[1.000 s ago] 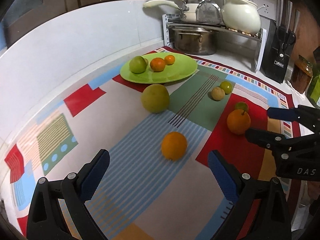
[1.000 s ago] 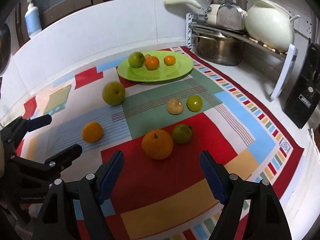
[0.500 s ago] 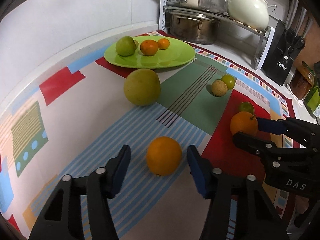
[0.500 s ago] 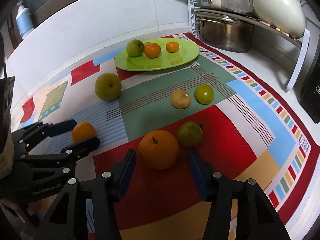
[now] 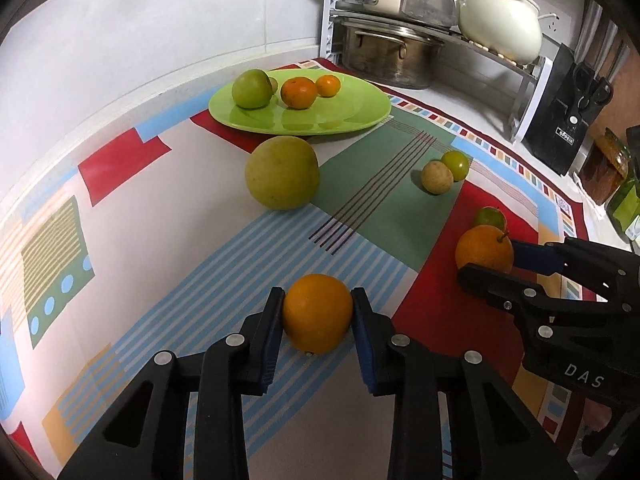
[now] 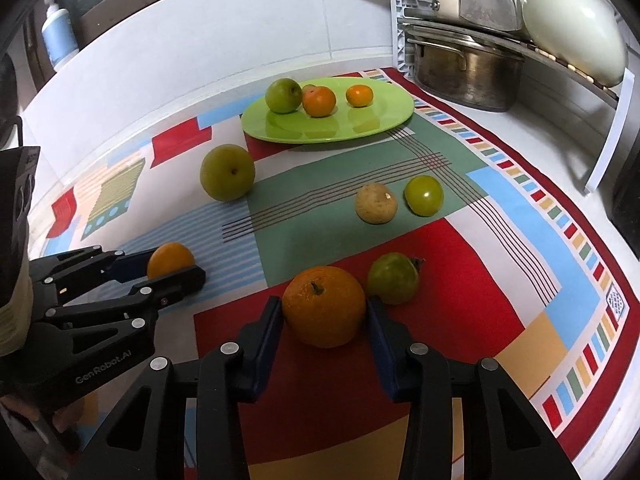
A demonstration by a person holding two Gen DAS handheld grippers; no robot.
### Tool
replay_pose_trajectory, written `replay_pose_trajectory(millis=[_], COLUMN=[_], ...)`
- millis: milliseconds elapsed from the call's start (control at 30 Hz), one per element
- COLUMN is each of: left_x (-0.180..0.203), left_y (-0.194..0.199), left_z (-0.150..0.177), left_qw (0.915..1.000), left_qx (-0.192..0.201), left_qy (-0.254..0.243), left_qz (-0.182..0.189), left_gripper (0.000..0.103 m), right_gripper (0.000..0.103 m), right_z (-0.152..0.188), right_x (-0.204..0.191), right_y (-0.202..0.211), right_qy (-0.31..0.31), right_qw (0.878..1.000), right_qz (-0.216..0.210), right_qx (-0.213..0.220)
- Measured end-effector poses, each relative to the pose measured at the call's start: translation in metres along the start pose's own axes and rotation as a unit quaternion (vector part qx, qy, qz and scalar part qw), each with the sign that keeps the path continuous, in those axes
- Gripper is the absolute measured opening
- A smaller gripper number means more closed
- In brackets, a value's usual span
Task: Organize fruits
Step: 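Close the left tool on a tangerine while the right tool grasps the large orange, then carry both fruits over the green plate and open both tools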
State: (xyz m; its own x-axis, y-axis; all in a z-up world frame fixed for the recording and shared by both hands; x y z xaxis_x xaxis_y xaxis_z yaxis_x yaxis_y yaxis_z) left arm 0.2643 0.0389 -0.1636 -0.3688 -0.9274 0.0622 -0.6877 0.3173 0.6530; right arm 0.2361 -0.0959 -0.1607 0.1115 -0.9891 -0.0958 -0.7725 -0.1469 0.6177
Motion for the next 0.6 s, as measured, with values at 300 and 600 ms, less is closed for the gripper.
replay_pose_trajectory(millis=[300,600], left_x=[0.002,0.01], left_y=[0.022,0.051], left_z=[-0.007,-0.025], left_qw=[0.9998,0.9986], left_qx=[0.018,0.053], left_qy=[0.008,0.01], left_qz=[-0.002,-0.006], left_gripper=[0.033,0.033], right_gripper=[0.043,0.043], right_z=[-0.01,-0.027], right_x=[-0.003,-0.007], right_y=[0.013,0.038], right_qy=[-0.002,-0.004], right_qw=[1.0,0.998], right_qz=[-0.019,-0.045], right_qx=[0.016,0.046])
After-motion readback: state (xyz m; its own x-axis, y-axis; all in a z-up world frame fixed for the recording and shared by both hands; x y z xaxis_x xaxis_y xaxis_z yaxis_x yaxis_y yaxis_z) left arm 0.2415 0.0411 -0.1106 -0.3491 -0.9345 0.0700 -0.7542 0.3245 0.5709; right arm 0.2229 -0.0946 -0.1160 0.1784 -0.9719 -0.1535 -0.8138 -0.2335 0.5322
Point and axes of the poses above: each gripper's, at about its wrist camera, not at the fingertips, and y roughly against the way its jaws point, x to its right, z to its underside, the point moved 2 cm from there along -y, roughly the way its jaws point, and after that the axes turned 11 degrees about x, right-handed, at the moved point
